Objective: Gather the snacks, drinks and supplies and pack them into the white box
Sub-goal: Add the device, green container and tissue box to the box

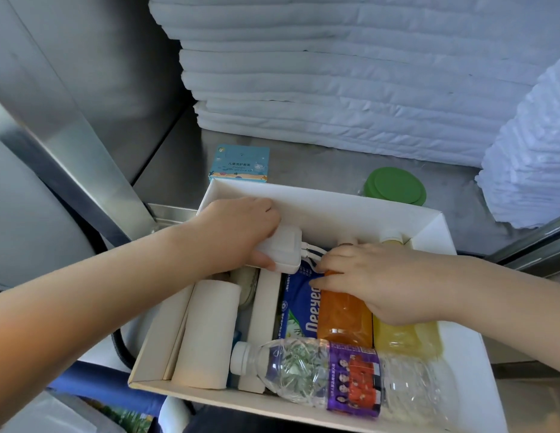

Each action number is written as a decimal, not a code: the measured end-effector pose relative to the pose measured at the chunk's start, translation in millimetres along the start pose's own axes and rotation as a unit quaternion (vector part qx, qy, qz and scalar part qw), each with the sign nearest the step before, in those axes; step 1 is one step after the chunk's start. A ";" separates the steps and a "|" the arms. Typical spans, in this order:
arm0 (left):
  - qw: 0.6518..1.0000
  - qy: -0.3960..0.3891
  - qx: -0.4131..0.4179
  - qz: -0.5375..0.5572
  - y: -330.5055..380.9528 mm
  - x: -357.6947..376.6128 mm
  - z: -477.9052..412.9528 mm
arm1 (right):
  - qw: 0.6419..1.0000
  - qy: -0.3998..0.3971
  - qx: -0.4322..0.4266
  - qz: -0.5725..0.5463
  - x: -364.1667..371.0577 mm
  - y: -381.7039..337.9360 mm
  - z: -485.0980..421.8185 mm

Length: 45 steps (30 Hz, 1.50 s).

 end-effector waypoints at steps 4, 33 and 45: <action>0.985 0.130 0.018 0.111 -2.0 -32.6 12.2 | 0.988 0.130 0.059 -0.058 -26.5 22.5 13.2; 0.940 0.126 -0.199 0.247 -59.5 -23.3 -55.7 | 0.911 0.133 0.381 -0.085 -28.0 138.7 10.3; 0.901 0.238 0.068 0.356 1.7 -43.8 -11.0 | 0.894 0.297 0.335 0.006 -75.8 71.5 3.7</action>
Point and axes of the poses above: each hand's wrist, its own z-axis away from the middle knuckle, its own x-axis out of the palm, y = z × x, the point moved 3 cm from there along -z, towards the middle knuckle, and after that the axes turned 14 degrees about z, right-handed, at the moved point
